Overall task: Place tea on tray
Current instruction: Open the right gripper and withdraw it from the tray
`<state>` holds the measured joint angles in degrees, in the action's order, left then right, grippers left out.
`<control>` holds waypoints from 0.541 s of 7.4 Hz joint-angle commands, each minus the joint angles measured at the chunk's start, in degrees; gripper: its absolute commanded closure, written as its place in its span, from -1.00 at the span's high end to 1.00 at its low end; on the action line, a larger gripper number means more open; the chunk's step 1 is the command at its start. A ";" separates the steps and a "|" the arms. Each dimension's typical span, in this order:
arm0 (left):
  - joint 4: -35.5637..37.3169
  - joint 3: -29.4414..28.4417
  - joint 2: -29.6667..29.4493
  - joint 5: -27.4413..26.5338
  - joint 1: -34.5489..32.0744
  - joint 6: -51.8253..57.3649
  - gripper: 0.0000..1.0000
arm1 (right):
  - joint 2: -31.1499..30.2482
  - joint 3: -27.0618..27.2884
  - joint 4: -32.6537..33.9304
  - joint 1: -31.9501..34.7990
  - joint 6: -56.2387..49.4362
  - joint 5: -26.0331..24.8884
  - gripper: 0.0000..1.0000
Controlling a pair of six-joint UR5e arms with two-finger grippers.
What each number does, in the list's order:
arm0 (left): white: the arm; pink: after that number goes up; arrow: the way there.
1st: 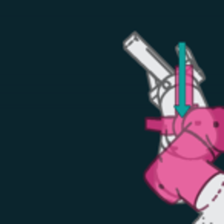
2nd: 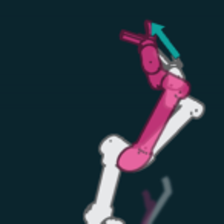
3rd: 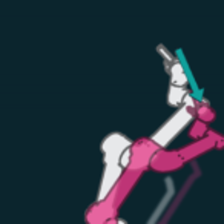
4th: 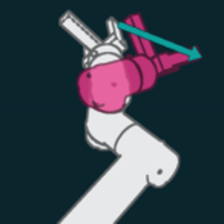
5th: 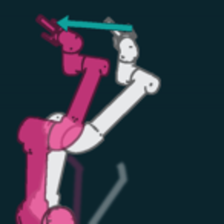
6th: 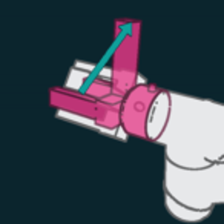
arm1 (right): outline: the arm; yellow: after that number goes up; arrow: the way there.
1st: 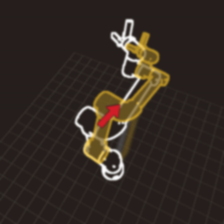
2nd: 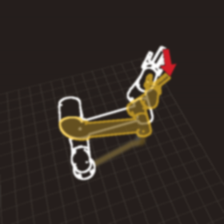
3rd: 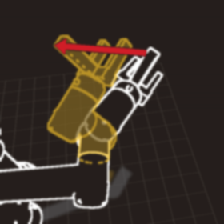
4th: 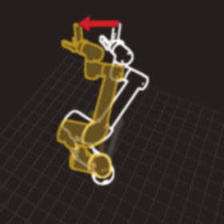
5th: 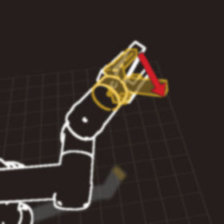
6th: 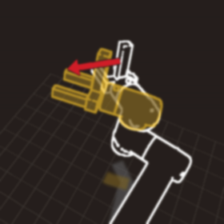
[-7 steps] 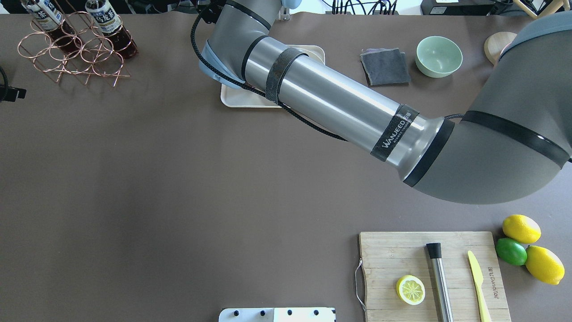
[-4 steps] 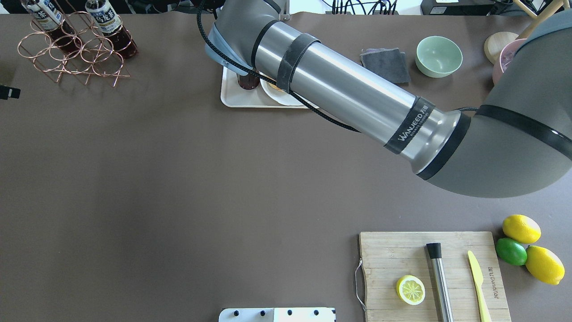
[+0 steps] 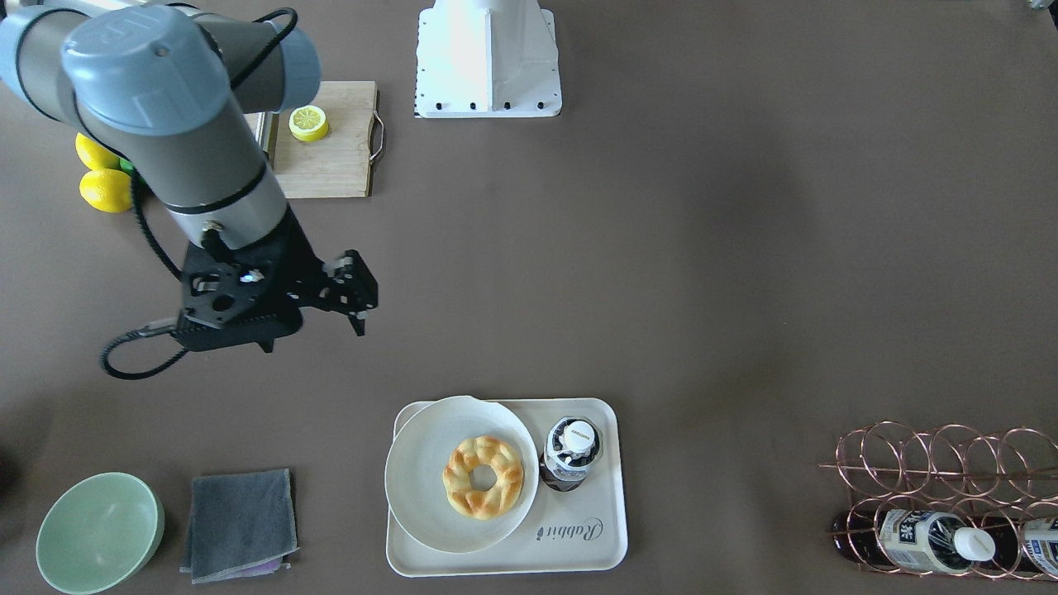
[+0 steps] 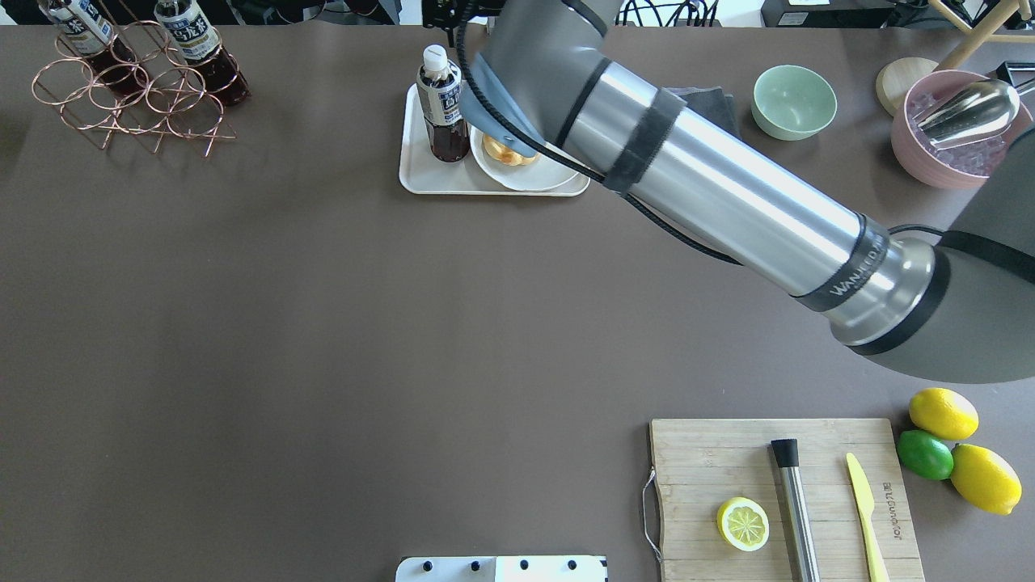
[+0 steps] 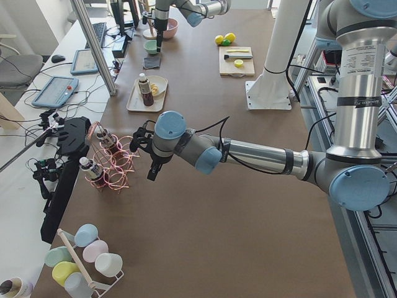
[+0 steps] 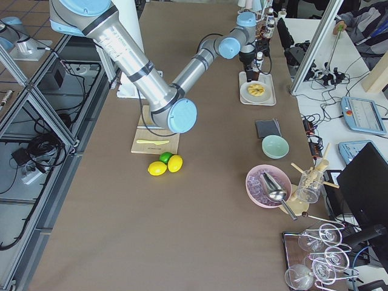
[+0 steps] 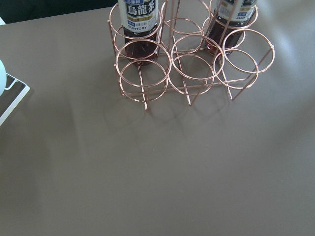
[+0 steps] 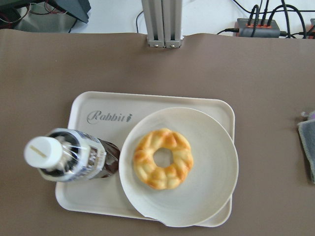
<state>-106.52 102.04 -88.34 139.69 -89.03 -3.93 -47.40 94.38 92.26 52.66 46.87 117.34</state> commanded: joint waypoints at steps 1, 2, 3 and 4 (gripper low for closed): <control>23.90 7.18 0.19 0.06 -5.88 19.52 0.94 | -27.56 19.38 -0.15 6.63 -14.01 2.71 1.00; 27.55 8.51 0.19 -0.12 -7.11 22.62 0.94 | -36.19 20.91 -0.58 11.45 -26.61 3.76 1.00; 28.63 7.91 0.45 -0.21 -7.21 23.26 0.94 | -42.80 20.67 -0.50 19.15 -39.09 7.86 1.00; 28.82 7.91 2.19 -0.12 -7.56 24.48 0.94 | -47.30 19.27 0.11 28.72 -52.71 12.26 1.00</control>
<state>-79.85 109.74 -87.91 139.59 -95.81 17.96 -84.85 114.30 91.85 67.48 15.87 123.16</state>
